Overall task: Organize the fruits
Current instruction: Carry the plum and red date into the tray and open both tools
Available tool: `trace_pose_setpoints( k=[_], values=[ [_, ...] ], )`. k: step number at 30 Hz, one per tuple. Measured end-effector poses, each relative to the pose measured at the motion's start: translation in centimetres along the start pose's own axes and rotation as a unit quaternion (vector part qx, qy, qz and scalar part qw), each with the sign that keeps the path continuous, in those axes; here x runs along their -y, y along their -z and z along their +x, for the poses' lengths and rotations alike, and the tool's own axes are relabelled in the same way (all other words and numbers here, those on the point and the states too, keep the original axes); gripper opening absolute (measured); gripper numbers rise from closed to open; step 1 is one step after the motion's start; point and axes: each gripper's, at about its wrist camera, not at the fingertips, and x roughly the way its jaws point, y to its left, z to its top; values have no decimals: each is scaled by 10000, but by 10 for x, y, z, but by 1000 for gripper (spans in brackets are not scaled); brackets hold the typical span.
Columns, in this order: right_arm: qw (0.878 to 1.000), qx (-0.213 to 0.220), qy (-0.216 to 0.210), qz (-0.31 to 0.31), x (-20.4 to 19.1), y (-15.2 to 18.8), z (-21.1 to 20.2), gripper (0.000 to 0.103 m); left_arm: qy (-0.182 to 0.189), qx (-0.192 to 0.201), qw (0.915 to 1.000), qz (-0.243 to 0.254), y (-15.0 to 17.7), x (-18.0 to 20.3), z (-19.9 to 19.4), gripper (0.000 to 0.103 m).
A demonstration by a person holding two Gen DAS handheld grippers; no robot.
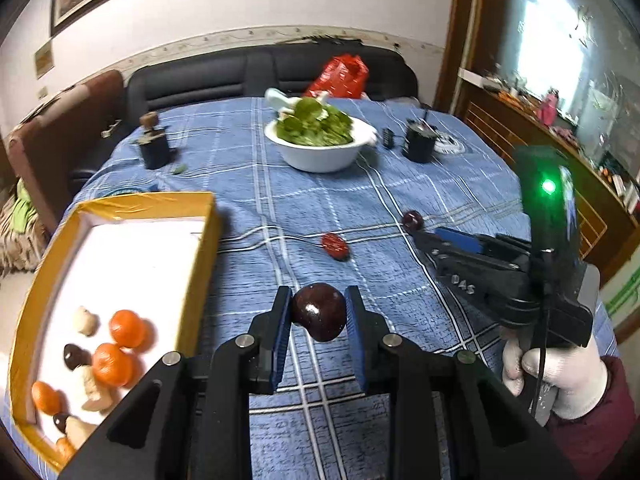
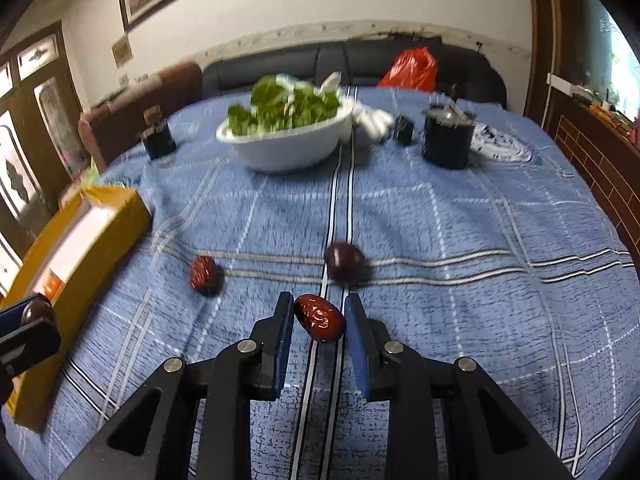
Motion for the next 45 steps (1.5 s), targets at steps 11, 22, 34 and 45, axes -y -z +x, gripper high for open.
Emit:
trace_pose_setpoints(
  k=[11, 22, 34, 45],
  values=[
    [9979, 149, -1, 635, 6, 10, -25, 28, 11, 482, 9984, -299, 9, -34, -60, 26],
    [9974, 180, -571, 410, -60, 21, -81, 29, -136, 905, 9939, -620, 44, -83, -106, 26],
    [9839, -168, -1747, -339, -177, 25, -86, 30, -757, 747, 9798, -1695, 79, -186, -112, 26],
    [9701, -671, -2096, -1023, -253, 51, -55, 30, -712, 452, 9722, -2186, 98, -225, -89, 26]
  ],
)
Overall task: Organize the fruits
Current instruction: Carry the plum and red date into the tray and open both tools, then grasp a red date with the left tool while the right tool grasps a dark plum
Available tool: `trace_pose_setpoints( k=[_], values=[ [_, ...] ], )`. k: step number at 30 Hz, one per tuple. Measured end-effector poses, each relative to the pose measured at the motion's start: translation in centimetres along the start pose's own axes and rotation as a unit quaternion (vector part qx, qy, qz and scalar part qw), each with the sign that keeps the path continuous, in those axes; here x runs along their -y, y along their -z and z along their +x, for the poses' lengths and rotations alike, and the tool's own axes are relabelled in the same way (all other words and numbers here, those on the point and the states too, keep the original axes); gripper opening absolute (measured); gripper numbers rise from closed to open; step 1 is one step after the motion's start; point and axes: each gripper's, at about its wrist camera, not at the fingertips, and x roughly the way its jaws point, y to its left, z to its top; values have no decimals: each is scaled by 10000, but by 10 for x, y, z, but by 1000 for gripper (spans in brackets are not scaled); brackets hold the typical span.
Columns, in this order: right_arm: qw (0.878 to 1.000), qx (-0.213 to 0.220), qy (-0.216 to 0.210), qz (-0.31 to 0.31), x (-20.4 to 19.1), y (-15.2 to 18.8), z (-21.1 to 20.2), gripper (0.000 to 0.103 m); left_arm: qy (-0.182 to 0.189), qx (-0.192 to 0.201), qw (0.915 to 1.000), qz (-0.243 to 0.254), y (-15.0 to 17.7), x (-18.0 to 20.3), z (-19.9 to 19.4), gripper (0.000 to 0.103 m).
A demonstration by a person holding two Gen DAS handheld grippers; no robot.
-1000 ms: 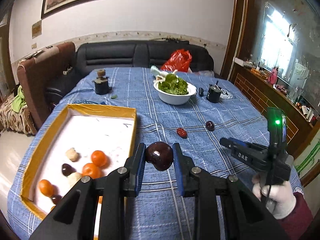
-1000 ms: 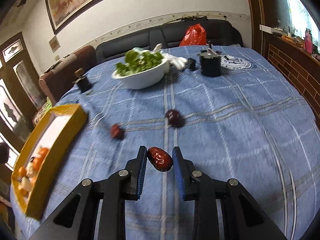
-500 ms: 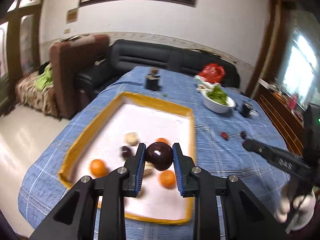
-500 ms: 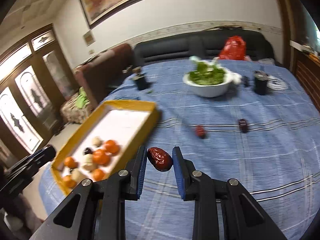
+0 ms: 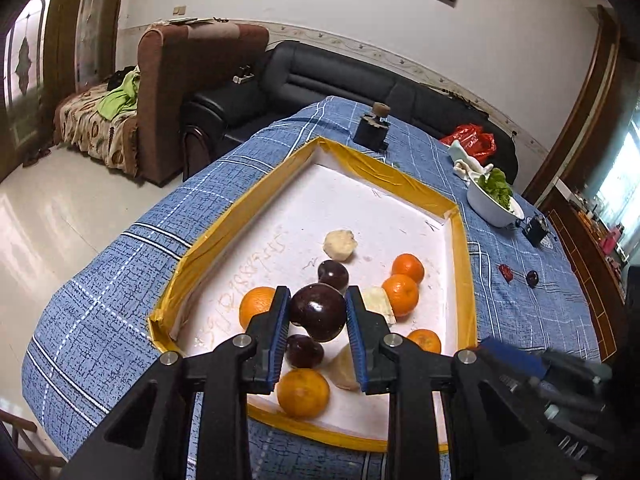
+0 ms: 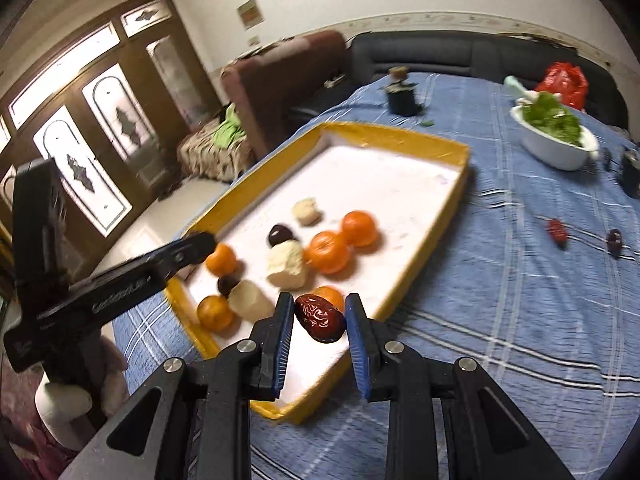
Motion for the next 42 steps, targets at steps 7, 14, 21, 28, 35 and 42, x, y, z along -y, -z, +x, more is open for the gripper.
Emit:
trace_pose_setpoints(
  k=[7, 14, 21, 28, 35, 42],
  values=[
    [9993, -270, -63, -248, -18, 10, 24, 30, -249, 318, 9992, 53, -2, 5, -12, 71],
    [9986, -252, -30, -463, -27, 17, 23, 30, -764, 849, 9915, 628, -1, 34, -38, 93],
    [9997, 108, 92, -185, -5, 18, -9, 37, -829, 806, 9871, 1109, 3, 67, -48, 93],
    [9975, 420, 500, 264, 46, 18, -49, 38, -467, 587, 9882, 1332, 9, 92, -50, 93],
    [9863, 813, 1256, 693, 122, 17, -107, 40, 216, 206, 9883, 1495, 8, 123, -52, 93],
    [9607, 1196, 1989, 1524, 223, -7, -172, 40, 1045, 521, 9865, 1148, -47, 155, -68, 93]
  ],
)
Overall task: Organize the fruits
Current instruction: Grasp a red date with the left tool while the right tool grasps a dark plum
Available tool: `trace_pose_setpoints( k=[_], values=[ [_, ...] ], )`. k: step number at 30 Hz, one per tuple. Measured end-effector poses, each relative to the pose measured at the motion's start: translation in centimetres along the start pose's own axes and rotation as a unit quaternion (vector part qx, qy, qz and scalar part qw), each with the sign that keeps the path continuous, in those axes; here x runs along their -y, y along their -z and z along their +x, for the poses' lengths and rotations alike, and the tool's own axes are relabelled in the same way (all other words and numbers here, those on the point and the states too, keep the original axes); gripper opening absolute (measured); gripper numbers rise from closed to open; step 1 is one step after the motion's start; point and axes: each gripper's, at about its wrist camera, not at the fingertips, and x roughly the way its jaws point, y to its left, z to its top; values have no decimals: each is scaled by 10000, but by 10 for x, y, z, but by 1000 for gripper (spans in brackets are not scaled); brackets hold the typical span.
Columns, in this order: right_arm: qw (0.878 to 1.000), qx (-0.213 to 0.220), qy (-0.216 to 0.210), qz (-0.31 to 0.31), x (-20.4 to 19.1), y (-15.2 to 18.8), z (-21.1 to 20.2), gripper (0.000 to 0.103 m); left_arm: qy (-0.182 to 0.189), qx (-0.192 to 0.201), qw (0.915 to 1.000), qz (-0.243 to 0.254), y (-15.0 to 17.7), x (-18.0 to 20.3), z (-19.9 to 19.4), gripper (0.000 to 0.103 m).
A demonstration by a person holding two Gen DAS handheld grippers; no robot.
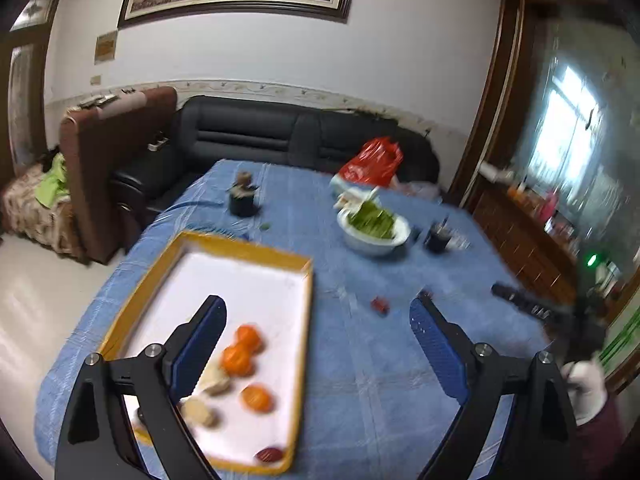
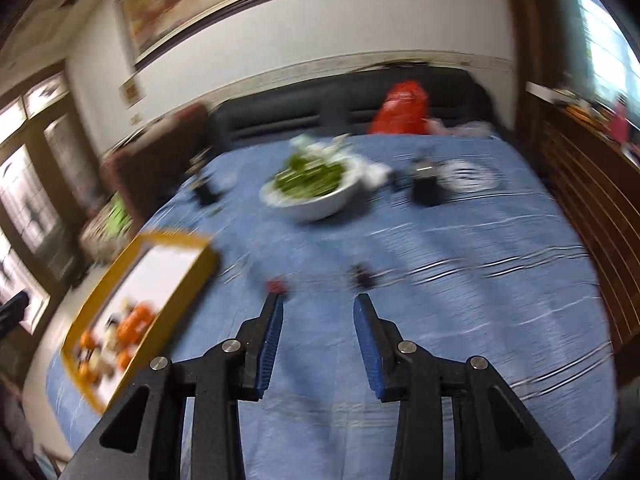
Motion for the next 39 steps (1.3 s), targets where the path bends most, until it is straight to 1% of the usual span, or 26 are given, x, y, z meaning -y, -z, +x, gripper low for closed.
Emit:
trace_pose_setpoints(
  k=[2, 3, 4, 7, 9, 11, 12, 13, 15, 16, 17, 18, 20, 22, 24, 27, 30, 32, 36, 38, 39],
  values=[
    [9998, -62, 31, 181, 17, -9, 7, 41, 201, -152, 9996, -99, -9, 5, 13, 93],
    [9996, -101, 11, 257, 22, -10, 13, 41, 264, -318, 9991, -66, -10, 11, 25, 93],
    [9995, -147, 6, 292, 26, -10, 19, 41, 261, -386, 9989, -34, -9, 13, 30, 93],
    [9989, -286, -16, 372, 29, -4, 44, 40, 145, -623, 9977, 226, 1, 30, 53, 93],
    [9980, -367, -139, 486, 31, 1, 60, 40, 26, -739, 9965, 386, 8, 40, 67, 93],
    [9973, -440, -202, 556, 33, 6, 73, 40, -42, -824, 9958, 401, 13, 42, 75, 92],
    [9971, -474, -210, 566, 31, 8, 78, 40, 21, -906, 9953, 352, 15, 43, 80, 92],
    [9969, -501, -208, 572, 31, 10, 82, 40, 161, -987, 9946, 270, 18, 43, 84, 92],
    [9967, -519, -194, 594, 33, 15, 88, 40, 634, -1173, 9911, 31, 26, 43, 92, 92],
    [9965, -519, -208, 628, 34, 17, 87, 40, 770, -1228, 9894, -8, 31, 46, 95, 92],
    [9961, -525, -227, 677, 37, 20, 87, 40, 802, -1237, 9891, 22, 34, 49, 97, 92],
    [9957, -535, -227, 720, 39, 23, 85, 40, 788, -1254, 9889, 124, 40, 54, 99, 93],
    [9954, -539, -165, 775, 43, 29, 77, 40, 639, -1402, 9875, 331, 52, 65, 109, 93],
    [9953, -522, -100, 815, 48, 34, 66, 40, 683, -1547, 9845, 472, 67, 74, 119, 93],
    [9953, -490, -7, 831, 54, 38, 54, 40, 619, -1775, 9799, 672, 85, 86, 134, 93],
    [9956, -374, 117, 851, 64, 45, 28, 42, 597, -1928, 9764, 771, 106, 95, 146, 92],
    [9956, -301, 259, 845, 73, 53, 5, 46, 462, -1885, 9769, 899, 122, 101, 151, 92],
    [9959, -304, 316, 792, 77, 54, -4, 46, 347, -1856, 9771, 985, 127, 103, 154, 92],
    [9965, -269, 400, 677, 79, 54, -19, 46, 157, -2116, 9722, 989, 138, 99, 172, 92],
    [9971, -271, 452, 547, 77, 50, -23, 46, 56, -2025, 9731, 1095, 139, 101, 171, 92],
    [9973, -278, 477, 480, 76, 48, -23, 46, 35, -2067, 9721, 1112, 140, 101, 172, 92]
  ],
)
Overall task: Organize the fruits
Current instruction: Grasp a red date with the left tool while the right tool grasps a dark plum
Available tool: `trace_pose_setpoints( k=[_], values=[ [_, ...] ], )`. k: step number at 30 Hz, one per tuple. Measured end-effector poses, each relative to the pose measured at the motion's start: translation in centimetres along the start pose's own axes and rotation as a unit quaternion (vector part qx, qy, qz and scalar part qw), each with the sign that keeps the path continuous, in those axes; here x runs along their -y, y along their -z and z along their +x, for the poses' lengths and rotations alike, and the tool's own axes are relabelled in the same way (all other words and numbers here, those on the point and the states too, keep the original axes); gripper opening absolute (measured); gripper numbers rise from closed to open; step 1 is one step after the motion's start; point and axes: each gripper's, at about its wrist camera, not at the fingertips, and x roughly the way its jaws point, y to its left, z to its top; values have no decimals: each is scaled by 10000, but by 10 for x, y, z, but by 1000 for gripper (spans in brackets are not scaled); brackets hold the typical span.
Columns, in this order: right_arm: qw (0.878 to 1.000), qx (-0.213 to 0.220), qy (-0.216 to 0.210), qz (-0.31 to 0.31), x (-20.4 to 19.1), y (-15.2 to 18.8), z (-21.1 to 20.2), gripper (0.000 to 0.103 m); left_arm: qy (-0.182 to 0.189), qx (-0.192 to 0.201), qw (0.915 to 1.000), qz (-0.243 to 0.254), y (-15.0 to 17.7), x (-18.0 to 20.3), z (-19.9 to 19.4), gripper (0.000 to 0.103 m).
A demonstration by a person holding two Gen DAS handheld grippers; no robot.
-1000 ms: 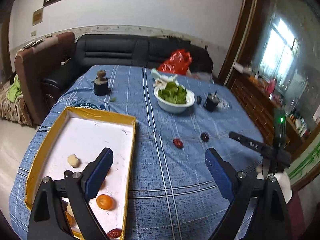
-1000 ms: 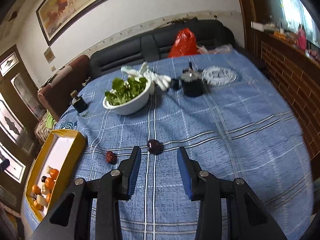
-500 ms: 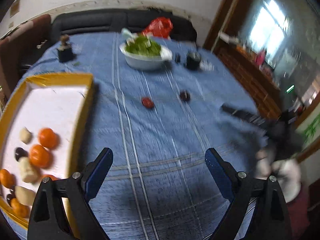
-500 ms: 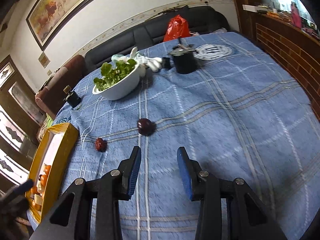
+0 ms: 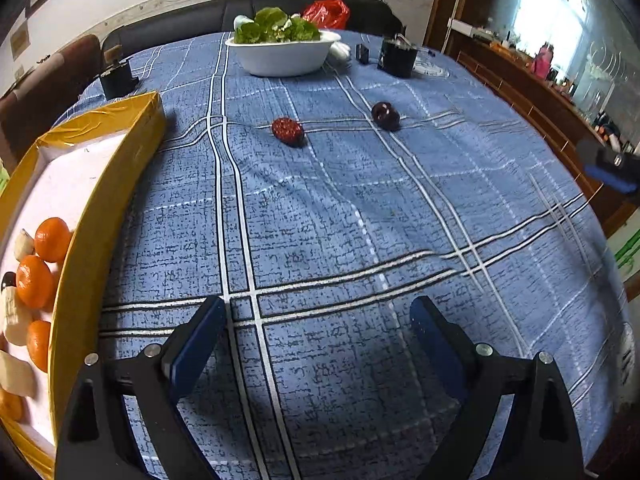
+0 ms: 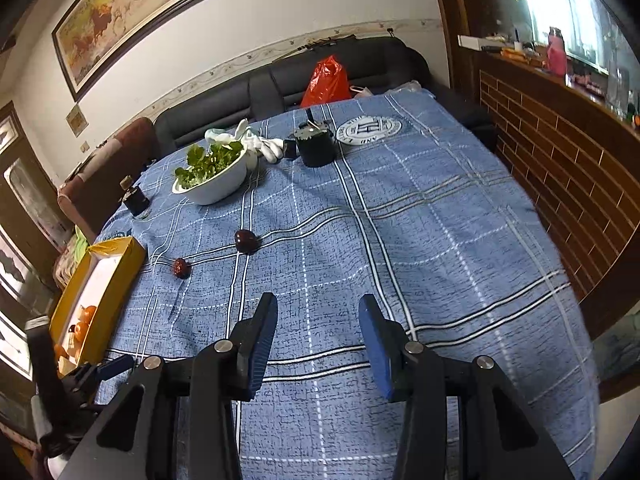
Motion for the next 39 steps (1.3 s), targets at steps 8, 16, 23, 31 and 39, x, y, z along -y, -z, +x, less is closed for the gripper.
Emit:
trace_pose_setpoints(
  k=[8, 16, 23, 31, 39],
  values=[
    [9983, 36, 75, -572, -25, -19, 2, 47, -306, -5, 9993, 222, 2, 8, 4, 97],
    [9985, 23, -110, -530, -30, -36, 30, 47, -306, -21, 9993, 202, 1, 6, 9, 103],
    [9968, -353, -357, -627, -64, -49, 109, 47, -310, -223, 9990, 228, -3, 5, 7, 98],
    [9973, -427, -295, -512, -79, -48, 163, 47, -286, 400, 9980, 385, -41, -12, -38, 83],
    [9969, -416, -321, -593, -81, -44, 175, 27, -499, 119, 9966, 638, -97, -7, 21, 82]
  ],
)
